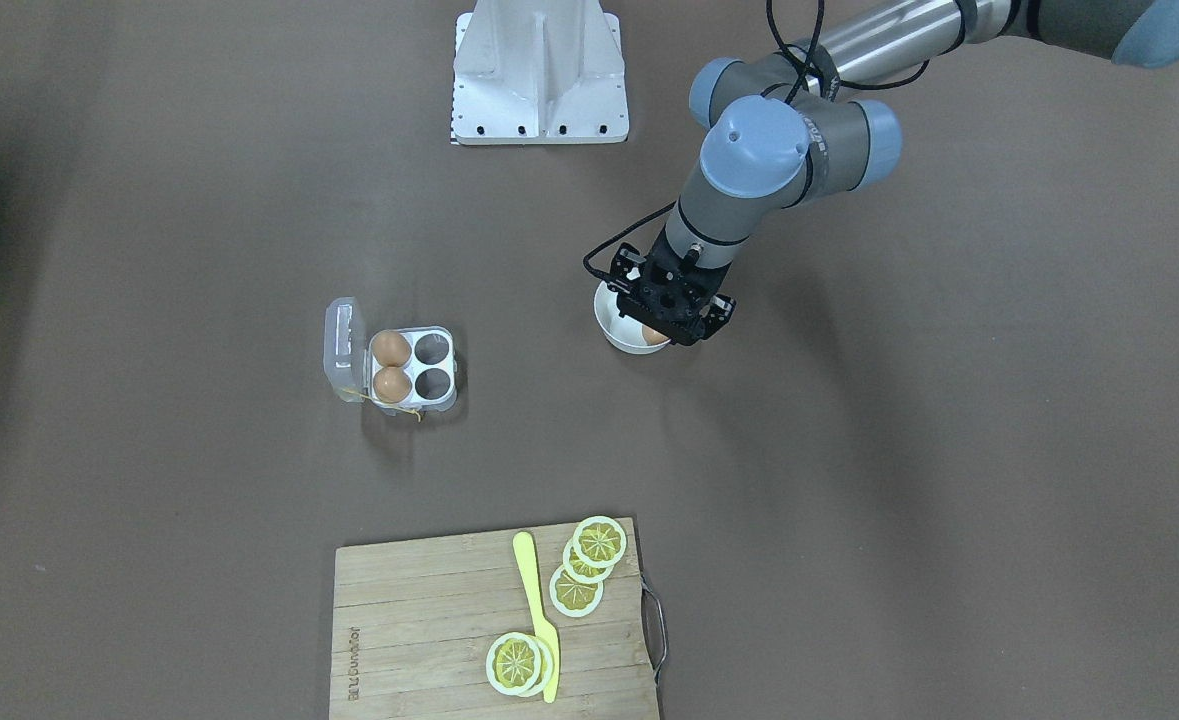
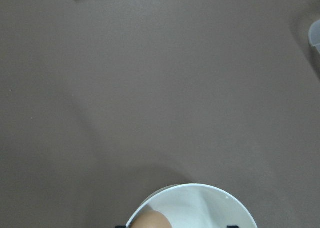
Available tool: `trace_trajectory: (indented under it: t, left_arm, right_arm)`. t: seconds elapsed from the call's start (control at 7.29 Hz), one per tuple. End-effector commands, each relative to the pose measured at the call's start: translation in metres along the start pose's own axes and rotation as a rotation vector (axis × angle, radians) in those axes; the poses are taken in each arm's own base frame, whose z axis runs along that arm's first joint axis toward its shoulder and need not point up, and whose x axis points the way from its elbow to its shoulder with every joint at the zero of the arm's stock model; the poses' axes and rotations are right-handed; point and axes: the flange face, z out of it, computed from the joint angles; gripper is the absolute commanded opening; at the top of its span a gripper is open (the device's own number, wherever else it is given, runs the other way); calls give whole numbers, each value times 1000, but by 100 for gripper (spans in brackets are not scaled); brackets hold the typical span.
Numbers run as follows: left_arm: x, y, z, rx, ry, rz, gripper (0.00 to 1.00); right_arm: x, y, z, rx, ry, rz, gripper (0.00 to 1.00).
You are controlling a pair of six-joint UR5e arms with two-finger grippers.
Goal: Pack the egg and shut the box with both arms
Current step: 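Move the left gripper over the white bowl and lower toward the brown egg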
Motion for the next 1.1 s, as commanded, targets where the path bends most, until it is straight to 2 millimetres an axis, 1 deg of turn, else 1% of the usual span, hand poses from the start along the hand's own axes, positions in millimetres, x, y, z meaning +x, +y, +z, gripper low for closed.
trace_trajectory:
  t: [0.0, 0.27, 0.41, 0.69, 0.96]
  left_arm:
    - [2, 1, 2, 1, 4, -4, 73]
    - [2, 3, 1, 1, 6, -5, 73]
    - [-8, 13, 9, -15, -3, -23, 73]
    - [-14, 25, 4, -11, -2, -25, 73]
    - [-5, 26, -6, 4, 14, -21, 73]
  right_arm:
    - [0, 0, 1, -1, 0, -1, 100]
    - [0, 0, 1, -2, 0, 0, 100]
    - [-1, 0, 2, -3, -1, -1, 100]
    - [-2, 0, 4, -7, -4, -3, 100]
    - [-2, 0, 4, -8, -3, -4, 100]
